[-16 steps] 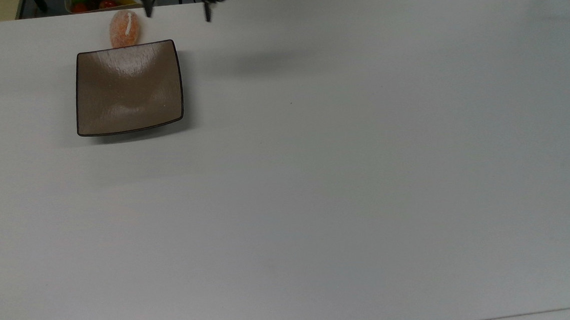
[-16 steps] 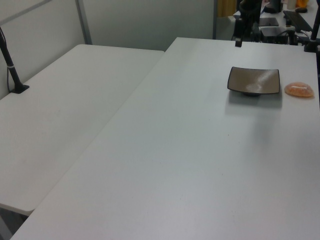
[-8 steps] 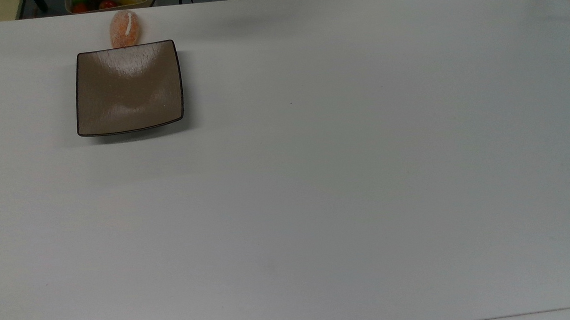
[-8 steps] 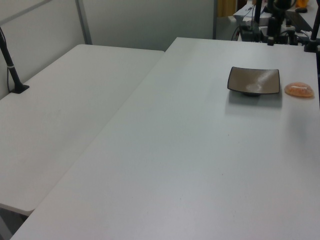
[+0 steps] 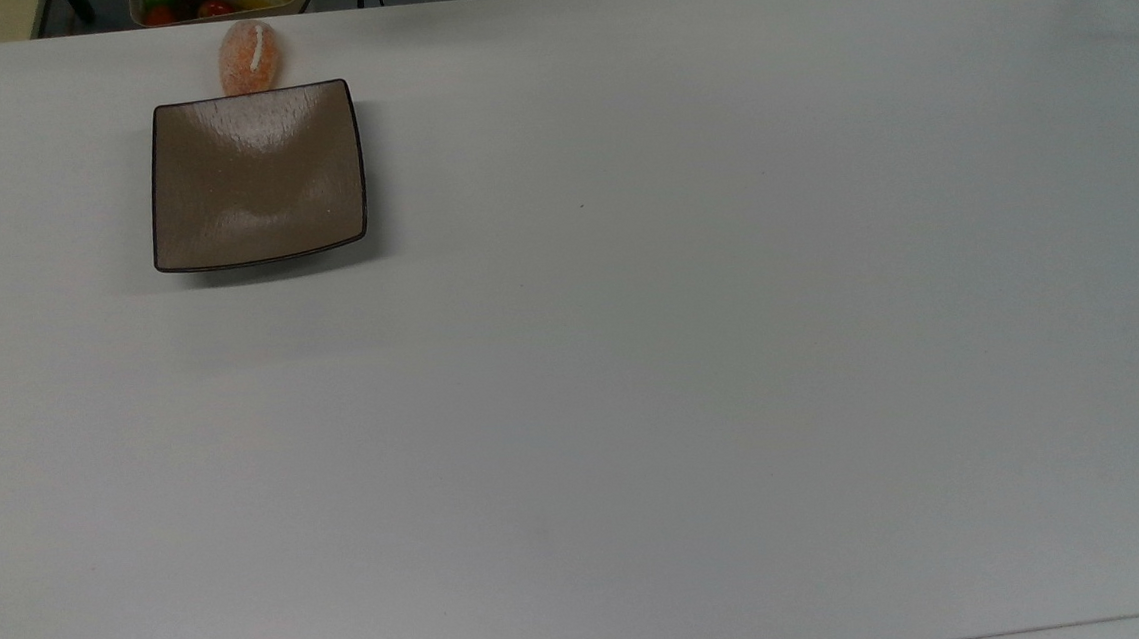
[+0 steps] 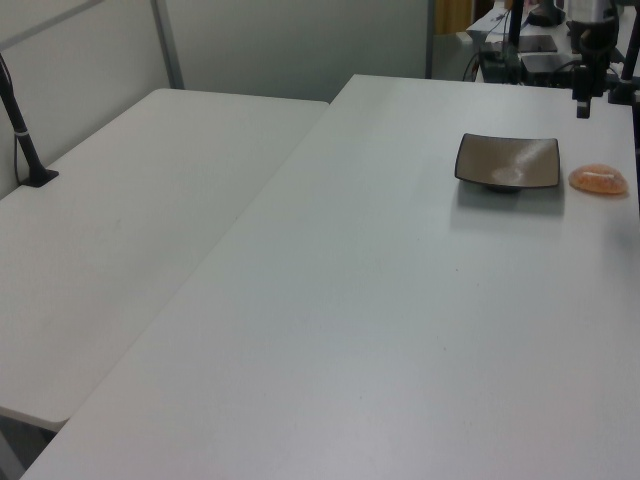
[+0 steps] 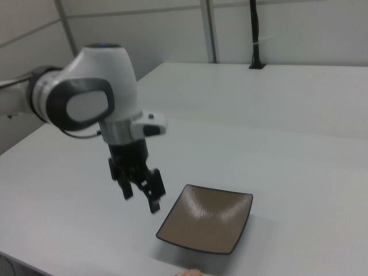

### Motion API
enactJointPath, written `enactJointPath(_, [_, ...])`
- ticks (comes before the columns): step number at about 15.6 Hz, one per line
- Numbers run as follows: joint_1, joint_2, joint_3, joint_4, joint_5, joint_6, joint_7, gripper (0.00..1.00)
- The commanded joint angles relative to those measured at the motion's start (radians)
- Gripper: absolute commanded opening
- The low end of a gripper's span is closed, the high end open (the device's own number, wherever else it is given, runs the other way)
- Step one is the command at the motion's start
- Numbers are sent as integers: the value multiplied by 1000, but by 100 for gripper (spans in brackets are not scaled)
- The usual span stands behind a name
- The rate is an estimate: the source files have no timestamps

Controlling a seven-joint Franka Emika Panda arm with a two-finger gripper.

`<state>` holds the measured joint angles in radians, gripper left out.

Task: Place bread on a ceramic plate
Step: 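Move the open gripper over to the orange bread roll beside the plate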

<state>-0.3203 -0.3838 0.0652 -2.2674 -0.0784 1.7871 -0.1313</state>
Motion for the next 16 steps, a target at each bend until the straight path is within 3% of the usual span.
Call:
enactJointPath(1, [-69, -7, 12, -159, -67, 188, -25, 100])
enactJointPath(6, [-92, 63, 5, -215, -150, 282, -27, 100])
enactJointPath(16, [-131, 198, -11, -219, -224, 368, -42, 100])
